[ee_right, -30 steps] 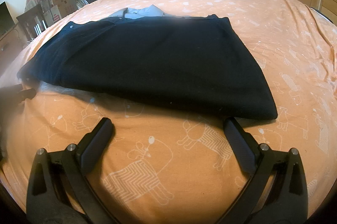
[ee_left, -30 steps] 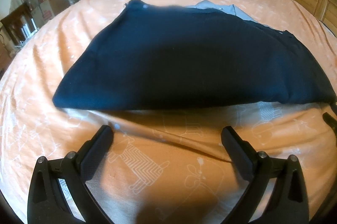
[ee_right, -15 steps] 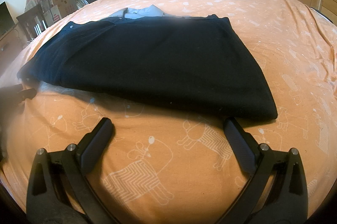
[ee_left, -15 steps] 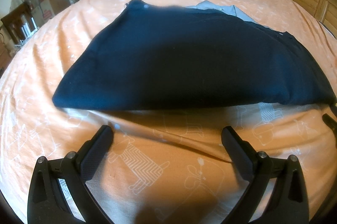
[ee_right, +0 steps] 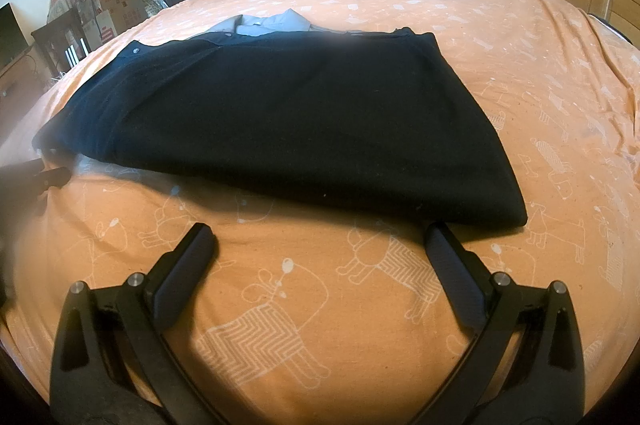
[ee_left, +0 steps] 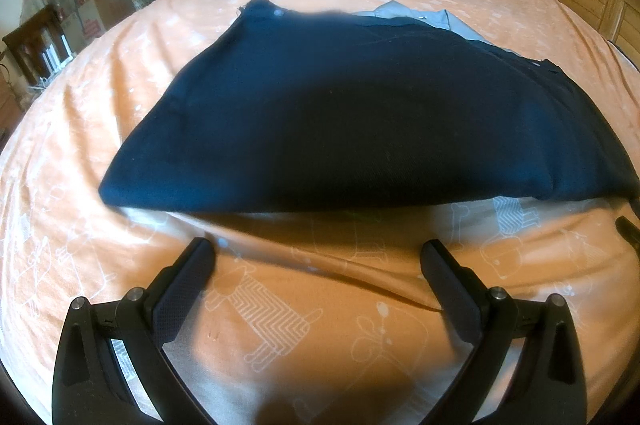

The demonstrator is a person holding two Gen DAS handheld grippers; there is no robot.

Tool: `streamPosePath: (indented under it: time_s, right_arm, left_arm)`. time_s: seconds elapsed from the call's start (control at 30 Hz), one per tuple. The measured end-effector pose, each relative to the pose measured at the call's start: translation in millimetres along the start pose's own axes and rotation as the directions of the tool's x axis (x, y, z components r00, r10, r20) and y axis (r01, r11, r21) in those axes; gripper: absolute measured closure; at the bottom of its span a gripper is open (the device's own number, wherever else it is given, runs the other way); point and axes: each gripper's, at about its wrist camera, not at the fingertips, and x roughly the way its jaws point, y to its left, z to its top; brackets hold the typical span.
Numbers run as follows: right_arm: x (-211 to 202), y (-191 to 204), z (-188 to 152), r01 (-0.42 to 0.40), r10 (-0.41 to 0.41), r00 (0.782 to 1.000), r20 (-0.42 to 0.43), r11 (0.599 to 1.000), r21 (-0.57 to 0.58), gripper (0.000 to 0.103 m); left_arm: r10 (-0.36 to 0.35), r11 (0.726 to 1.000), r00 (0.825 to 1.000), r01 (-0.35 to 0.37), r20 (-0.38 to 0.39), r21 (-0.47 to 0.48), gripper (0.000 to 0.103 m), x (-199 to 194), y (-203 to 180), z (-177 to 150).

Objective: Fold small clothes

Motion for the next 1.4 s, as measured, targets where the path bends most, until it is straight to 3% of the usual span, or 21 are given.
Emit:
streamPosePath:
  time_s: [0.93, 1.4]
  right_arm:
    - [-0.3, -0.1, -0.1, 0.001, -0.001, 1.0, -0.001, 1.0, 0.0, 0.0]
    - [-0.1, -0.3, -0.2, 0.001, -0.001, 1.0, -0.001, 1.0, 0.0, 0.0]
  left_arm:
    - [0.027, 1.0, 1.0, -0.027, -0.008, 0.015, 0.0, 1.2, -5.5, -0.7]
    - [0.006, 1.0, 1.0, -0.006, 0.014, -0.002, 0.0, -4.3, -1.2, -6.4]
